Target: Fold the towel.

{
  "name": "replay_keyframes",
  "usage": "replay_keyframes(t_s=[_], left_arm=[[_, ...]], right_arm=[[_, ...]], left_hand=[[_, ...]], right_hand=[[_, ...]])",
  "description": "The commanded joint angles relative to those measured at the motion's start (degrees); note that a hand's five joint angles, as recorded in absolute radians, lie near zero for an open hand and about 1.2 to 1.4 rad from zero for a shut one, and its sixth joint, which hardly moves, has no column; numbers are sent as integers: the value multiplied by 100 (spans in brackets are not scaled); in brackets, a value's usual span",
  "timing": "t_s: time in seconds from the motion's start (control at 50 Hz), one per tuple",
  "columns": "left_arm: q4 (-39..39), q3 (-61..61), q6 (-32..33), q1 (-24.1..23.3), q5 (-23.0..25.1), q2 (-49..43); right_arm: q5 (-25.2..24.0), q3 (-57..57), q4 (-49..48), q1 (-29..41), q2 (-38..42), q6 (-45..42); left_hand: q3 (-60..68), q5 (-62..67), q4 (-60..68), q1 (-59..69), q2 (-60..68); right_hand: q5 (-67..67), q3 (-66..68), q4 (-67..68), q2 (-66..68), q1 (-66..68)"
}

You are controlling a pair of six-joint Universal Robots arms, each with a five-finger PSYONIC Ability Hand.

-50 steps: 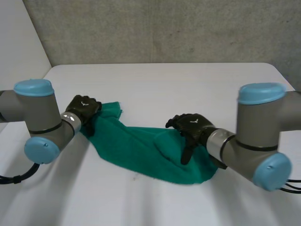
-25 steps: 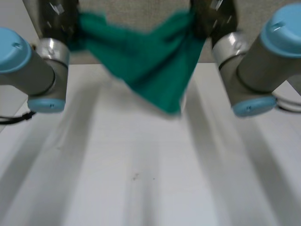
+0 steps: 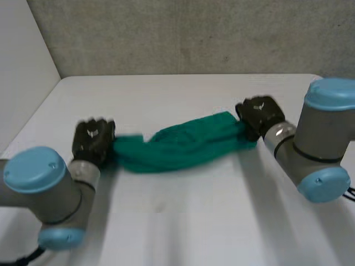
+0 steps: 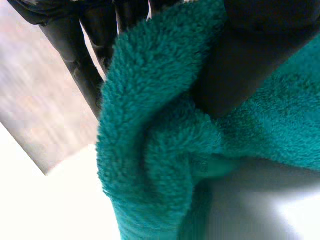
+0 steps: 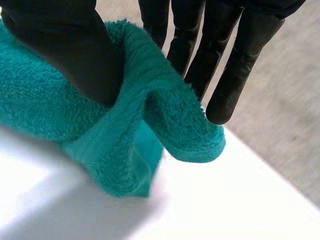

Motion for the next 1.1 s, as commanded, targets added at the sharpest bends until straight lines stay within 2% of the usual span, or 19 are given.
replay_keyframes(t_s=[0.02,0.04,0.12,0.28,0.4,0.48,0.5,0.58,0.64,0.72,0.78,0.8,0.82,0.84,0.94,0.96,1.1], left_arm=[[-1824,-335,-17,-96,-27,309],[-2270,-318,-17,-96,-27,475],[-3124,-169,53,-131,-10,862],[-3268,762,71,-193,43,1373],[-3355,1729,229,-219,324,707],[-3636,2415,782,-237,605,-84],[-3819,2668,1105,-246,675,-399],[-4163,3196,1844,-333,676,-1024],[-4269,3356,2101,-360,650,-1272],[-4261,3470,2260,-360,597,-1536],[-4261,3646,2251,-360,509,-1677],[-4261,3681,2233,-360,483,-1694],[-4252,3708,2190,-351,448,-1686],[-4243,3708,2163,-351,447,-1659],[-4173,3646,2031,-342,412,-1396],[-4068,3385,1787,-316,360,-804],[-3883,2557,1337,-105,351,274]], right_arm=[[-31,415,68,4,-6,-83],[-31,451,68,4,-24,-110],[-31,627,60,4,-173,-206],[-48,935,-2,4,-375,-207],[-233,1049,-2,-5,-402,-215],[-268,1067,-2,-5,-402,-215],[-268,1067,-2,-5,-411,-215],[-277,1075,7,-5,-411,-215],[-277,1075,7,-5,-411,-224],[-277,1067,7,-5,-411,-233],[-286,1049,7,-5,-402,-233],[-277,1032,7,-5,-402,-233],[-277,1032,16,-5,-402,-233],[-277,1014,24,-5,-402,-233],[-233,979,112,-40,-463,-504],[-216,970,165,-84,-568,-705],[-154,804,1147,-357,-1051,-2207]], left_hand=[[-510,35,-519,306,-536],[-2149,-1604,-2158,-1333,-2175],[-5118,-4573,-5127,-4303,-5144],[-5227,-4682,-5237,-4412,-5253],[-4924,-4379,-4933,-4109,-4950],[-4857,-4312,-4867,-4042,-4884],[-4840,-4295,-4849,-4025,-4866],[-4823,-4279,-4833,-4008,-4850],[-4840,-4295,-4849,-4024,-4866],[-4152,-3608,-4162,-3337,-4179],[-2156,-1612,-2166,-1341,-2183],[-1249,-705,-1259,-434,-1276],[392,936,382,1207,365],[1172,1717,1163,1987,1146],[1180,1725,1170,1995,1153],[1180,1725,1170,1995,1153],[1180,1725,1170,1995,1153]], right_hand=[[1405,1260,1192,1259,2477],[1405,1260,1192,1259,2477],[1405,1260,1192,1259,2477],[1405,1260,1192,1259,2477],[1405,1260,1192,1259,2477],[1405,1260,1192,1259,2477],[1405,1260,1192,1259,2477],[1405,1260,1192,1259,2477],[1405,1260,1192,1259,2477],[1405,1260,1192,1259,2477],[1405,1260,1192,1259,2477],[1405,1260,1192,1259,2477],[1405,1260,1192,1259,2477],[1405,1260,1192,1259,2477],[1405,1260,1192,1259,2477],[1405,1260,1192,1259,2477],[1405,1260,1192,1259,2477]])
